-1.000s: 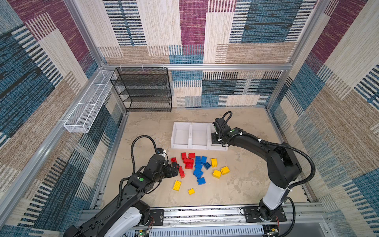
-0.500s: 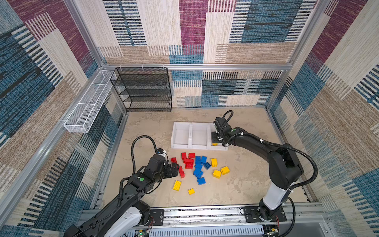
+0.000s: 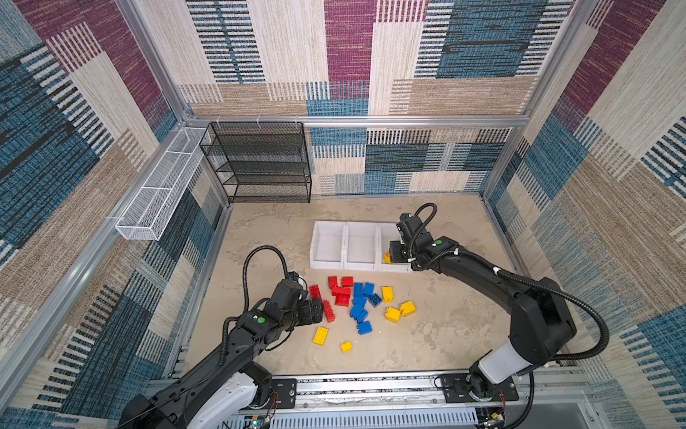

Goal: Sort the legos into containers by color
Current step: 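Grasp a red brick with the left gripper while the right gripper hovers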

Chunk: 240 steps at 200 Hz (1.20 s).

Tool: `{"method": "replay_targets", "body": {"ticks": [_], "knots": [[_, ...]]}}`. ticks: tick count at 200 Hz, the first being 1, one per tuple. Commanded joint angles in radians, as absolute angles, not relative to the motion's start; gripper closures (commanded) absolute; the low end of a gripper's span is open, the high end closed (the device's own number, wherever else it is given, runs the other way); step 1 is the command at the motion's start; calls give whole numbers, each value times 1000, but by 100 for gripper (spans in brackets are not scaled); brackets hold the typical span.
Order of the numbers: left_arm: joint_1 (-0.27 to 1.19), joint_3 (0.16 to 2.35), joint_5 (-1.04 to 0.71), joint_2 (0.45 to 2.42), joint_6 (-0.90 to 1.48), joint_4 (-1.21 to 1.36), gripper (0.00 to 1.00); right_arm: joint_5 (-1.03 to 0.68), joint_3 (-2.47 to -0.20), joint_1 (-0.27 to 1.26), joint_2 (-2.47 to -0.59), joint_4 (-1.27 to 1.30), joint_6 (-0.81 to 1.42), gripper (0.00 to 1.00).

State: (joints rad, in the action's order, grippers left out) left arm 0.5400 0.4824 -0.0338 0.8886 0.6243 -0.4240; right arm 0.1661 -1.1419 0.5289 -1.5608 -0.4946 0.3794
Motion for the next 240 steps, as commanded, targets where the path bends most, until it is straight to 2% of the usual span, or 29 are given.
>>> {"method": "replay_targets", "body": {"ticks": [1,111,240], "knots": [[544,491,-60,903,639,-428,13,161,-1110,530,-1520,-489,404,43],[637,530,-60,1099,662,-317,22,139,-999,529,-1396,-503,455,43],[693,600,-72,1336,629,-242,41,120,-995,530,-1386,-511,461,43]]}}
